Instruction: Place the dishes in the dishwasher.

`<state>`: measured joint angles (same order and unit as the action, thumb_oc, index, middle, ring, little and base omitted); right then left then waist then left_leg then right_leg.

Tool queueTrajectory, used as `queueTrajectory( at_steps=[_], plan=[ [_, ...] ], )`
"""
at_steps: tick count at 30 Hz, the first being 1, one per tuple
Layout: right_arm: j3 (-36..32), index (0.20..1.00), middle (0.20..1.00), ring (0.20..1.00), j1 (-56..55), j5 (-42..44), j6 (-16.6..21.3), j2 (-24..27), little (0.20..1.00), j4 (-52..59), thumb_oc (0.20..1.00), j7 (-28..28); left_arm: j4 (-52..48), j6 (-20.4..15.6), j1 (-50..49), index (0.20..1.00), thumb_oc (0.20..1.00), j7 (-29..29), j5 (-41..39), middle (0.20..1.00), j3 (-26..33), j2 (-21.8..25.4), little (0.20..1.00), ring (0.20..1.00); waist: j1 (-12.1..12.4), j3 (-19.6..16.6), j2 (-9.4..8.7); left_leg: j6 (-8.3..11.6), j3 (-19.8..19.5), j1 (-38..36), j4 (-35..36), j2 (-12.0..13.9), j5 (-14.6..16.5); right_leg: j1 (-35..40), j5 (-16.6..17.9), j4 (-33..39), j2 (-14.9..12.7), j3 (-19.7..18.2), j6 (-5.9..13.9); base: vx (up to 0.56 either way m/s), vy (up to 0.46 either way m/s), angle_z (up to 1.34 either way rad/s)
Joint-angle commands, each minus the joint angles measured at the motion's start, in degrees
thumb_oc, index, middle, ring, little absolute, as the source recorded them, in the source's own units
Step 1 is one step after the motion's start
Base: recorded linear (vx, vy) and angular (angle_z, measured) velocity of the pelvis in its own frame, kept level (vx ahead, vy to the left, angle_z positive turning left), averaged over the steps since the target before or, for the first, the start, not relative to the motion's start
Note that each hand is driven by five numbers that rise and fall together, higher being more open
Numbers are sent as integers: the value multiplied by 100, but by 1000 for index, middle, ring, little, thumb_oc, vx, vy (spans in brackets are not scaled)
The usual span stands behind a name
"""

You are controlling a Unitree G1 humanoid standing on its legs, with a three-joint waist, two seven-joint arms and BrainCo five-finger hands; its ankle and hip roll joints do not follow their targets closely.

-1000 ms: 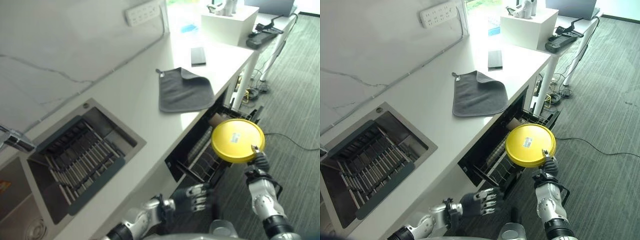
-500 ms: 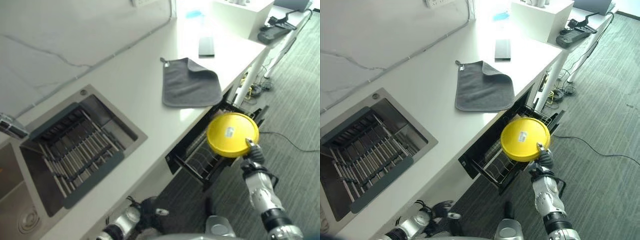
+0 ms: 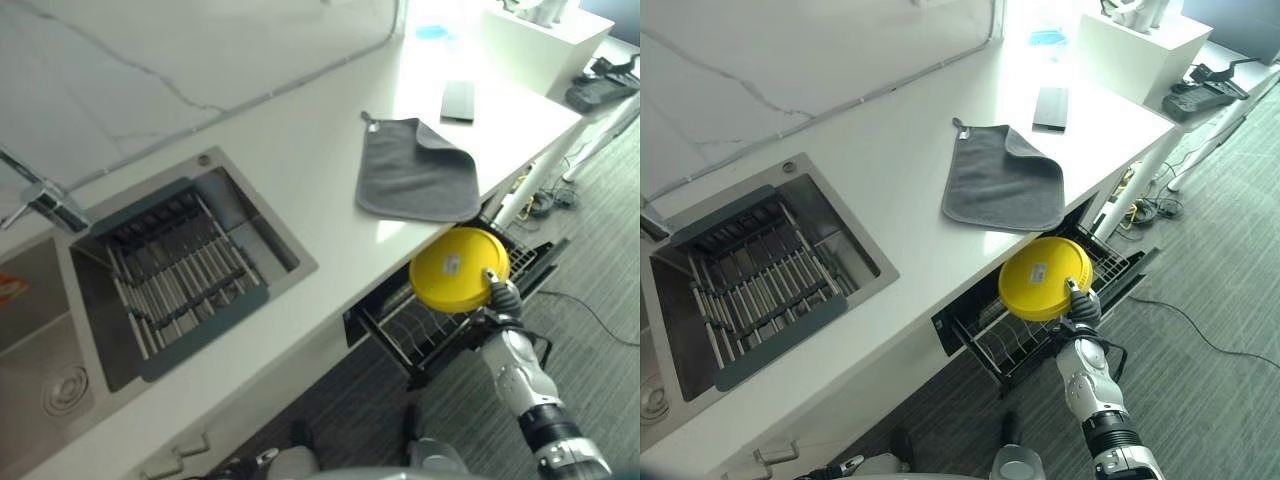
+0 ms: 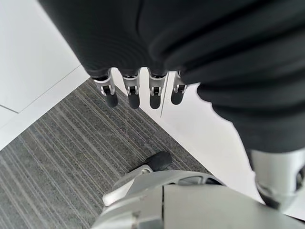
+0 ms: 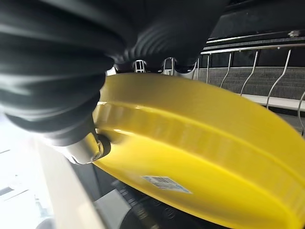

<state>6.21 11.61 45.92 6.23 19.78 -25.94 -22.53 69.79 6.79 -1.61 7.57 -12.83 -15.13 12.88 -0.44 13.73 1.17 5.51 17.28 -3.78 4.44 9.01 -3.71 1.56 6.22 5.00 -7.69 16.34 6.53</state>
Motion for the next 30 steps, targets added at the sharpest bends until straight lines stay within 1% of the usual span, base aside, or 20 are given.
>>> queueTrajectory(
  at_steps=[1, 3, 6, 8, 9, 11, 14, 17, 20, 21, 24, 26, 30],
  plan=[
    [31, 200, 200, 200, 1173, -496, 203, 15, 200, 69, 200, -241, 285, 77, 277, 1000, 1000, -21, -223, 1000, -280, 222, 1000, 1000, 193, 142, -97, 56, -641, 554, -654, 165, 394, -191, -1110, -794, 44, -196, -164, -107, 30, 17],
    [51, 200, 200, 200, 1684, -250, 209, 109, 200, -605, 200, -424, 311, 34, 388, 1000, 1000, -79, -297, 1000, -337, 251, 1000, 1000, 323, 308, -67, 54, -733, 635, -623, 134, 373, -267, -1099, -823, 30, -157, -165, -102, 31, 18],
    [-3, 200, 200, 200, 1969, -17, 238, 219, 200, -1213, 200, -441, 317, -14, 454, 1000, 1000, -114, -339, 1000, -395, 268, 1000, 1000, 410, 393, 7, 59, -794, 693, -601, 88, 355, -325, -1083, -854, -9, -115, -162, -55, 40, 24],
    [-13, 200, 200, 200, 2038, 18, 248, 235, 200, -1374, 200, -417, 330, -33, 482, 1000, 1000, -128, -367, 1000, -408, 274, 1000, 1000, 423, 411, 30, 60, -805, 710, -602, 75, 355, -343, -1079, -864, -26, -107, -156, -47, 44, 4],
    [-26, 200, 200, 200, 2222, 205, 218, 268, 200, -1698, 200, -353, 322, -68, 549, 1000, 1000, -171, -415, 1000, -448, 291, 1000, 1000, 461, 453, 101, 64, -824, 748, -597, 31, 348, -393, -1056, -892, -79, -68, -144, -56, 60, 4],
    [-51, 200, 200, 200, 2413, 292, 159, 294, 200, -1970, 200, -349, 330, -112, 619, 1000, 1000, -222, -455, 1000, -462, 295, 1000, 1000, 487, 502, 172, 63, -826, 802, -616, -16, 362, -467, -1053, -948, -148, -46, -133, -68, 75, 5],
    [-18, 200, 200, 200, 2606, 284, 87, 309, 200, -2164, 200, -377, 363, -117, 713, 1000, 1000, -273, -473, 1000, -480, 299, 1000, 1000, 501, 548, 221, 58, -826, 840, -618, -61, 368, -530, -1041, -979, -198, -35, -126, -46, 46, 4],
    [69, 200, 200, 200, 2873, -187, 33, 411, 200, -2371, 200, -301, 408, -162, 797, 1000, 1000, -349, -466, 1000, -464, 306, 1000, 1000, 524, 628, 275, 52, -827, 889, -597, -113, 364, -632, -1029, -1033, -243, -35, -109, -53, 37, 2],
    [172, 200, 200, 200, 3030, -807, -43, 518, 200, -2424, 200, -125, 397, -156, 858, 1000, 1000, -391, -473, 1000, -456, 324, 1000, 1000, 532, 679, 289, 49, -823, 943, -603, -132, 357, -715, -1040, -1102, -258, -41, -110, -48, 17, 1],
    [249, 200, 200, 200, 3073, -1058, -137, 590, 200, -2411, 200, 31, 384, -149, 877, 1000, 1000, -415, -447, 1000, -432, 348, 1000, 1000, 535, 706, 290, 45, -822, 972, -617, -134, 354, -760, -1059, -1165, -261, -40, -112, -49, 13, 2],
    [453, 200, 200, 200, 3124, -1470, -285, 809, 200, -2375, 200, 323, 347, -113, 913, 1000, 1000, -467, -352, 1000, -370, 417, 1000, 1000, 530, 765, 276, 41, -815, 1049, -687, -119, 349, -875, -1134, -1367, -272, -35, -128, -47, 9, 3],
    [536, 200, 200, 200, 3111, -1681, -303, 922, 200, -2358, 200, 469, 338, -107, 924, 1000, 1000, -489, -306, 1000, -332, 455, 1000, 1000, 527, 783, 262, 40, -807, 1084, -728, -105, 349, -919, -1177, -1464, -272, -23, -140, -36, -6, 1],
    [777, 200, 200, 200, 3105, -2436, -339, 1360, 200, -2252, 200, 953, 268, -60, 961, 1000, 1000, -526, -240, 1000, -256, 575, 1000, 1000, 505, 843, 194, 26, -767, 1166, -862, -71, 372, -1030, -1252, -1674, -286, 15, -155, -41, -24, 1]
  ],
)
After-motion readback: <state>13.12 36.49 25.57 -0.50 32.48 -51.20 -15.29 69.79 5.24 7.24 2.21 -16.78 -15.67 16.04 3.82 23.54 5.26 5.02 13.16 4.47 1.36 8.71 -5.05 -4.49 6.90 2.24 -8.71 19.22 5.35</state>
